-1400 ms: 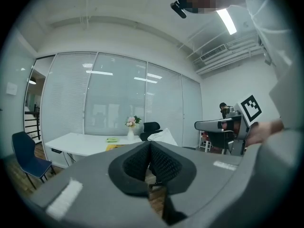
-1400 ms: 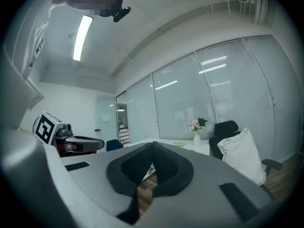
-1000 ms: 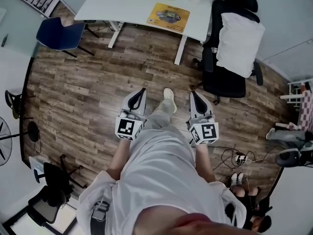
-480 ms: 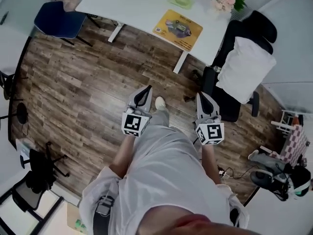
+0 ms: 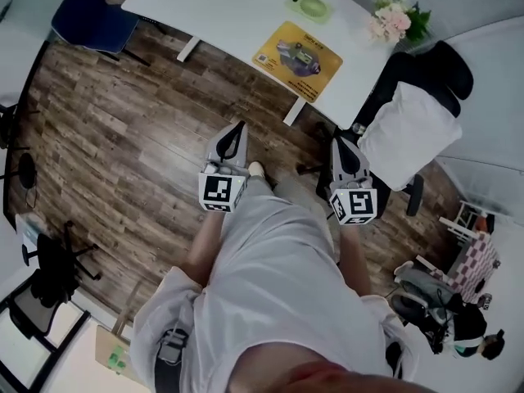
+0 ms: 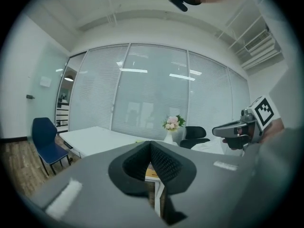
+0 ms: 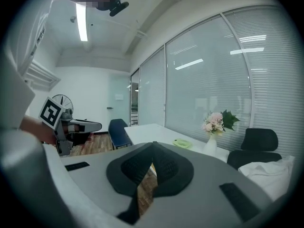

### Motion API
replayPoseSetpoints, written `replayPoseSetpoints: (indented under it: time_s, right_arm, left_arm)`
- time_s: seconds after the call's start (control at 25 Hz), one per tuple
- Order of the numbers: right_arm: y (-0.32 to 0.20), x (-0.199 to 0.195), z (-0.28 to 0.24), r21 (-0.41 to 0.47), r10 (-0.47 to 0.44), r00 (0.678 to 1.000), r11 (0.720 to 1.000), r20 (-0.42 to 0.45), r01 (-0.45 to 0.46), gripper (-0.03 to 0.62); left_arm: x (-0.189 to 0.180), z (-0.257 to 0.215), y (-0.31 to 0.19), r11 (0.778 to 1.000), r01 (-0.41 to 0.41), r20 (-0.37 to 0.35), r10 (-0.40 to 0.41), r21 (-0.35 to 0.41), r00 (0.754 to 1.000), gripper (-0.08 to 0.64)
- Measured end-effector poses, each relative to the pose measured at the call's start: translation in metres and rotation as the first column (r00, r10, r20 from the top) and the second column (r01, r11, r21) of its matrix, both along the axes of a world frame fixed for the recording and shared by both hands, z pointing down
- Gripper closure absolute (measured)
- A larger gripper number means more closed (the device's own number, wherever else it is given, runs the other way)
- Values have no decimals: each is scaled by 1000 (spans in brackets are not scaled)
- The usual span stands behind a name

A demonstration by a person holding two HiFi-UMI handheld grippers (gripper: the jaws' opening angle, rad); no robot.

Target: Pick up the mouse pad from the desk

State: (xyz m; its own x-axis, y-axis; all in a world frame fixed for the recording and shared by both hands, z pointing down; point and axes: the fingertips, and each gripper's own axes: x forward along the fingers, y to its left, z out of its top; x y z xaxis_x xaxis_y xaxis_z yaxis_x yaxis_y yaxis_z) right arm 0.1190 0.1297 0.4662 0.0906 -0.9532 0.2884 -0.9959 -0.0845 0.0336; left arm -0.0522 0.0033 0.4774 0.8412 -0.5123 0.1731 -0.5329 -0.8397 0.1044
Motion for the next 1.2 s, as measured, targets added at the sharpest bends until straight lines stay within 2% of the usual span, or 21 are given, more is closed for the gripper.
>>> replayPoseSetpoints:
  time_s: [0.2, 0.44, 0.6, 0.76, 0.88, 1.04, 1.2]
  right_arm:
    - [-44, 29, 2, 21, -28, 1000, 999, 9, 28, 594]
    - [-103, 58, 4, 29, -117, 993, 993, -28, 118, 594]
    - [-155, 90, 19, 4, -176, 984, 984, -31, 177, 594]
    - [-212, 126, 46, -56, -270, 961, 962, -62, 266, 594]
    - [-248, 148, 76, -127, -332, 941, 938, -57, 323, 594]
    - [-284, 168, 118, -237, -420, 907, 885, -34, 400, 594]
    - [-307, 189, 156, -314, -469, 883, 841, -13, 441, 567]
  left_arm:
    - [19, 1, -34, 992, 129, -13, -129, 4, 992, 577]
    - [45, 9, -63, 984, 178, -4, -178, -7, 984, 577]
    - [66, 23, -96, 962, 275, 23, -274, -4, 961, 575]
    - [101, 41, -131, 938, 345, 51, -343, -19, 938, 576]
    - [121, 75, -151, 907, 408, 105, -398, -103, 911, 575]
    - [145, 131, -161, 834, 477, 173, -445, -276, 879, 575]
    - [165, 176, -158, 770, 519, 220, -470, -373, 855, 543]
